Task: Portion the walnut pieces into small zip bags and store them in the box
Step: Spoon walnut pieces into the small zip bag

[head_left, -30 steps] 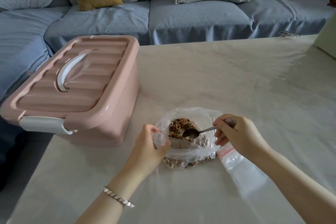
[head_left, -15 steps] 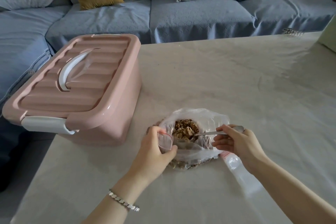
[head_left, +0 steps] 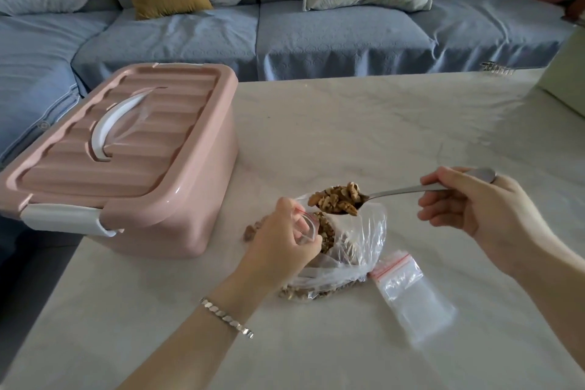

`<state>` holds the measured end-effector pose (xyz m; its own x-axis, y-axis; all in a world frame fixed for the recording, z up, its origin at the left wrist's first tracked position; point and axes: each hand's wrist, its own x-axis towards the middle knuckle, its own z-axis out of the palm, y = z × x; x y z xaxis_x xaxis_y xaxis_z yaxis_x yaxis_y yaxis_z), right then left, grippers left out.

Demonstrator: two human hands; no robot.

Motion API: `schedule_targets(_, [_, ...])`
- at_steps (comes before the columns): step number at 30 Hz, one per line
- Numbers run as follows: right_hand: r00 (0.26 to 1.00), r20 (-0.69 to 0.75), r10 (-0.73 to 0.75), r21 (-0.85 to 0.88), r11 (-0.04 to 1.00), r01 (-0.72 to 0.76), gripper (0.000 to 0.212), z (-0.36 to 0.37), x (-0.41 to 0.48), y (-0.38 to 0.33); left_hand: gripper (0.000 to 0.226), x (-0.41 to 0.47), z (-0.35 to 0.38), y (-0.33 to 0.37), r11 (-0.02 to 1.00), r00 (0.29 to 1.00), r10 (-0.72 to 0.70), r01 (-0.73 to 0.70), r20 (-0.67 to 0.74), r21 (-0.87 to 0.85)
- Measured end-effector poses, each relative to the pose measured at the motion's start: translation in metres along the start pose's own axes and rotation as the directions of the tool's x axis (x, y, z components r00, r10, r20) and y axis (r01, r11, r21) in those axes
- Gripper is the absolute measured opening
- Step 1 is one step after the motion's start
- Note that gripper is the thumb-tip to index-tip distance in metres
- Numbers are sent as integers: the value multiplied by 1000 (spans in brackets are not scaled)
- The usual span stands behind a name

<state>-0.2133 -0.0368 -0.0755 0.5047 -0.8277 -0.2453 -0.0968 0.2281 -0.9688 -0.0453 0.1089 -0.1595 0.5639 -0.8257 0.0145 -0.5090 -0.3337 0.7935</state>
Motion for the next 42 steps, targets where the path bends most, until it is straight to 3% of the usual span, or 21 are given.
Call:
schedule_targets(14, [991, 131, -20, -304, 951, 60, 24, 19, 2, -27, 40, 5, 9, 19, 992, 995, 61, -69, 77, 104])
schedule_targets(17, [981, 174, -86, -389, 909, 148, 24, 28, -4, -26, 36, 5, 11, 18, 998, 996, 39, -42, 82, 35])
schedule_targets(22, [921, 232, -314, -527, 755, 390, 24, 32, -20, -36, 32, 3, 13, 12, 997, 998, 24, -20, 61, -78])
schedule_targets(27, [880, 196, -433, -457, 753, 473, 25, 23, -29, -44, 36, 1, 12, 6, 996, 1000, 9, -8, 11, -90])
schedule_targets(37, [897, 290, -333, -448, 781, 435, 22, 38, -37, -21, 37, -1, 12, 12, 988, 997, 68, -71, -28, -136])
schedule_targets(42, [906, 80, -416, -290, 860, 420, 26, 20, -33, -31, 36, -2, 9, 5, 961, 996, -6, -20, -91, -275])
